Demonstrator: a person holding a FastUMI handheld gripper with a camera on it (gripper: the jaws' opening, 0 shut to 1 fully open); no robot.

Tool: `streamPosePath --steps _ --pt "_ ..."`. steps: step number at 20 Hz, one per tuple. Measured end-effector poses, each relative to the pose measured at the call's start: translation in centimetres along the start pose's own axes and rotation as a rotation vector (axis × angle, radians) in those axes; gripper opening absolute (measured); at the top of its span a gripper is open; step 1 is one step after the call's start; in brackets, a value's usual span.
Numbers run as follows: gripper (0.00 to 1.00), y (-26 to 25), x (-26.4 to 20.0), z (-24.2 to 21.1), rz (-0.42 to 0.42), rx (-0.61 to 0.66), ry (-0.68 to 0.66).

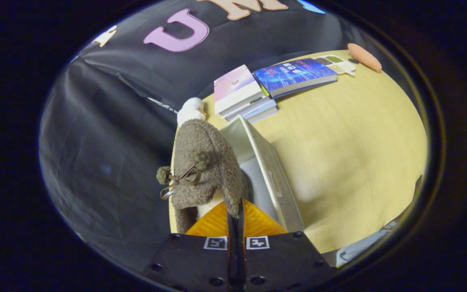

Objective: Open the storage box then place both shoes into the box .Put the left shoe in first, then the right shoe, with the right side of both shoes facing outward in a uniform manner.

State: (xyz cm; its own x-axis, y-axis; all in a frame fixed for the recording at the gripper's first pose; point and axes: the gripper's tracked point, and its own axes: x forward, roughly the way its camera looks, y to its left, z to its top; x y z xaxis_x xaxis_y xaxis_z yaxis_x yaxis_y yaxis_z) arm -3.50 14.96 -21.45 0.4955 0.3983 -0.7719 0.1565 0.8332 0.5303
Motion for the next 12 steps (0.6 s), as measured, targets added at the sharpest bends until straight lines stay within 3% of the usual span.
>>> streamPosePath --steps 12 --pt "0.04 -3.2 4.3 -2.1 -0.245 -0.073 0.019"
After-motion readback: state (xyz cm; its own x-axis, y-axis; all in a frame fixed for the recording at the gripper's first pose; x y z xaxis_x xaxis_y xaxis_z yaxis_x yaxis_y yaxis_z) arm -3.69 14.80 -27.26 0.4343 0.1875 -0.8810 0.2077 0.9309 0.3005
